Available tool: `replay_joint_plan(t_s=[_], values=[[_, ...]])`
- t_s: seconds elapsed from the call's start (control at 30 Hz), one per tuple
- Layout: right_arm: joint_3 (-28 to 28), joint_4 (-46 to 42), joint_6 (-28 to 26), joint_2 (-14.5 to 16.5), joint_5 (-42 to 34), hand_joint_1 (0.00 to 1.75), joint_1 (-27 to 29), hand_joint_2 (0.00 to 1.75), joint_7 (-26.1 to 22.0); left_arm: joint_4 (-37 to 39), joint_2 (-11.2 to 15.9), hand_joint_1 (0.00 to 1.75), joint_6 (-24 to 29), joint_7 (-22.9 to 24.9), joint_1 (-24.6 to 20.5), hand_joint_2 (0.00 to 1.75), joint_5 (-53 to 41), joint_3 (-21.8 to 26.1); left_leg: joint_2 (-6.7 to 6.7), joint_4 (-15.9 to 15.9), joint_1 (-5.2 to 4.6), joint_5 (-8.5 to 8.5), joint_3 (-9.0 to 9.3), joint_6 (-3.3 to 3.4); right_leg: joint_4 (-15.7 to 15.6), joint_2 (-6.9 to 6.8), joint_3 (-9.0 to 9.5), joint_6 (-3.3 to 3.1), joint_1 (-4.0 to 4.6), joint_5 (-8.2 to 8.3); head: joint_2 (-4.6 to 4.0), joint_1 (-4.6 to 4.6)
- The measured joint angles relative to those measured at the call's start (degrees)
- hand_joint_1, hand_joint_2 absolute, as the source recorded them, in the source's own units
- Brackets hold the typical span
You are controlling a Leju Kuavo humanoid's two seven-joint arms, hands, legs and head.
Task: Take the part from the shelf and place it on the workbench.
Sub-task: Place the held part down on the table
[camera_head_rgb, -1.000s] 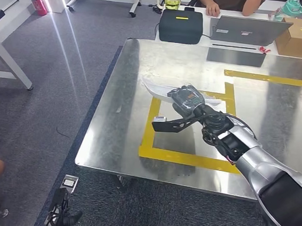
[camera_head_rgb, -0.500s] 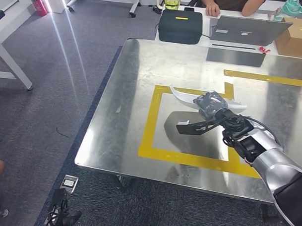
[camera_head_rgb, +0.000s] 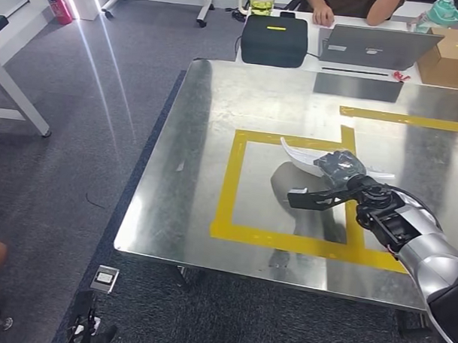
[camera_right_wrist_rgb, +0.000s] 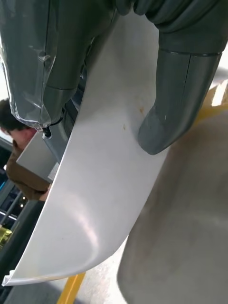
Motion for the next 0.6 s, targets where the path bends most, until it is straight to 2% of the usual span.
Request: replay_joint_plan(t_s=[0.33, 0.6], values=[[-1.22, -0.57, -2.5, 0.8, -3.46, 1.75, 1.48, 1.75, -4.71, 0.0, 0.03, 0.0, 0.48, -0.45, -0.02, 1.75, -0.38, 0.05, 0.0, -0.02, 0.0, 0.0, 0.01, 0.0, 0.02, 0.0, 0.05, 0.0, 0.03, 0.0, 0.0, 0.04], [-1.68, -6.72, -2.95, 3.09, -7.38, 1.75, 2.91, 1.75, -7.83, 0.0, -0.19, 0.0, 1.1, -2.6, -0.21, 1.75, -0.9, 0.49, 0.0, -0.04, 0.01, 0.0, 0.06, 0.0, 0.02, 0.0, 0.08, 0.0, 0.04, -0.01, 0.0, 0.06]])
